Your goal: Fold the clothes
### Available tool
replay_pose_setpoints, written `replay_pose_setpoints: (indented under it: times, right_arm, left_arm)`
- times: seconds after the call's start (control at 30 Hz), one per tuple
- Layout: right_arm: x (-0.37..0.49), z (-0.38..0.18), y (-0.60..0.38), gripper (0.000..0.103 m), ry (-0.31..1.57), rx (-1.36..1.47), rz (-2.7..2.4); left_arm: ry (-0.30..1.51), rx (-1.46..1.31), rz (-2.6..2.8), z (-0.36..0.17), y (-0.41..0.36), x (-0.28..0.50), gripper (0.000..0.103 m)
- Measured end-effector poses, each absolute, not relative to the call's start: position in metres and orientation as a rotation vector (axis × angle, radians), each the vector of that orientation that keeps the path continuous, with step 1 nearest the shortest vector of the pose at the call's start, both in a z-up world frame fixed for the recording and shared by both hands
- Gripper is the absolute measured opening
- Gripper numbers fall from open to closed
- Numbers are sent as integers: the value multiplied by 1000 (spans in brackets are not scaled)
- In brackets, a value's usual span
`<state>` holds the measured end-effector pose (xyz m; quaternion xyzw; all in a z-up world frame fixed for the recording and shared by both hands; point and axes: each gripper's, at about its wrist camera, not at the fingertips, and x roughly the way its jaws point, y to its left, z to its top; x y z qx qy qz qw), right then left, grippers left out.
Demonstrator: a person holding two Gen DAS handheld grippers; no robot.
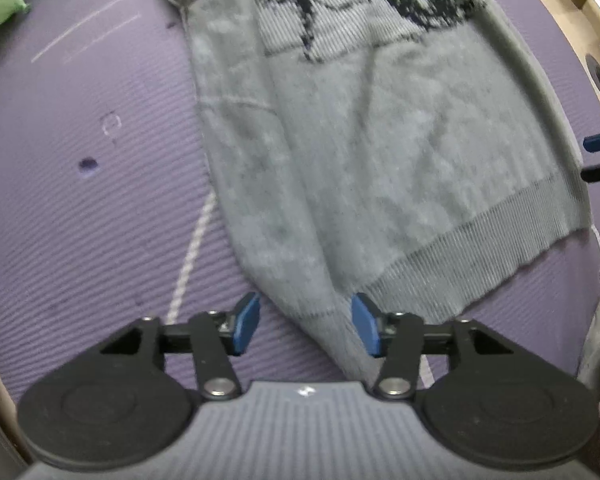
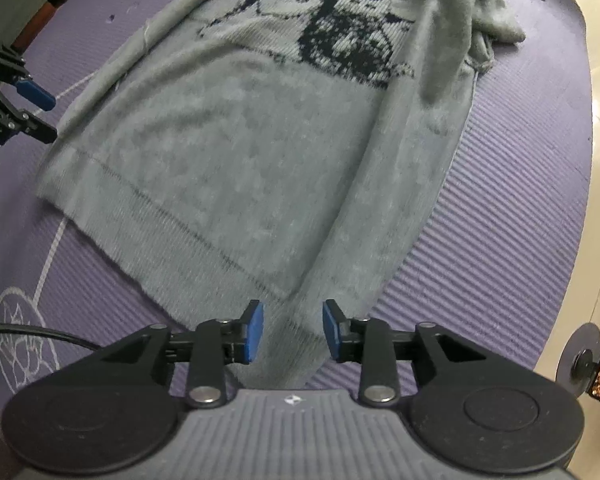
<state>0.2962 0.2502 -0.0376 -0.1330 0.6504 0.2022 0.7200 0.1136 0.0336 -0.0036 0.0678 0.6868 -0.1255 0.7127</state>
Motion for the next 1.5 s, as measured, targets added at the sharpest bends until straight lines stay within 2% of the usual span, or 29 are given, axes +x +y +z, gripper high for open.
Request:
replay_pose_setpoints:
  times: [0.17,0.43,0.63,0.87,0.93,1.07,1.2,1.4,1.43,1.5]
  right_arm:
    - [313,-36,253,43,1380,-277,411]
    - [360,-36,241,48,1270,-219,316]
    - [395,-44,231,49,1217,-173,266]
    - [430,-57,220,50,1162,-120,219]
    - [441,-58,216,50,1139,-99,201]
    - [469,-58,210,51,1075,-51,160]
    - [494,-57,211,51,1024,-25,142]
    - [524,-63,218,51,976,-25,99]
    - [528,-62,217,51,965,-16,94]
    - [536,-60,215,51,946,6,80]
  left_arm:
    - [1435,173,-230,6,32,162,73]
    - [1263,228,-124,14,32,258,76]
    - [1154,249,-60,5,18,303,82]
    - [1071,253,-28,-21,3,360,85]
    - [1051,262,-26,-35,7,327,85]
    - [989,300,-21,-46,12,340,85]
    - [950,314,-8,-43,22,274,84]
    - [904,302,21,-38,30,269,78]
    - [893,289,26,-38,32,272,73]
    - [884,272,26,-37,35,273,51]
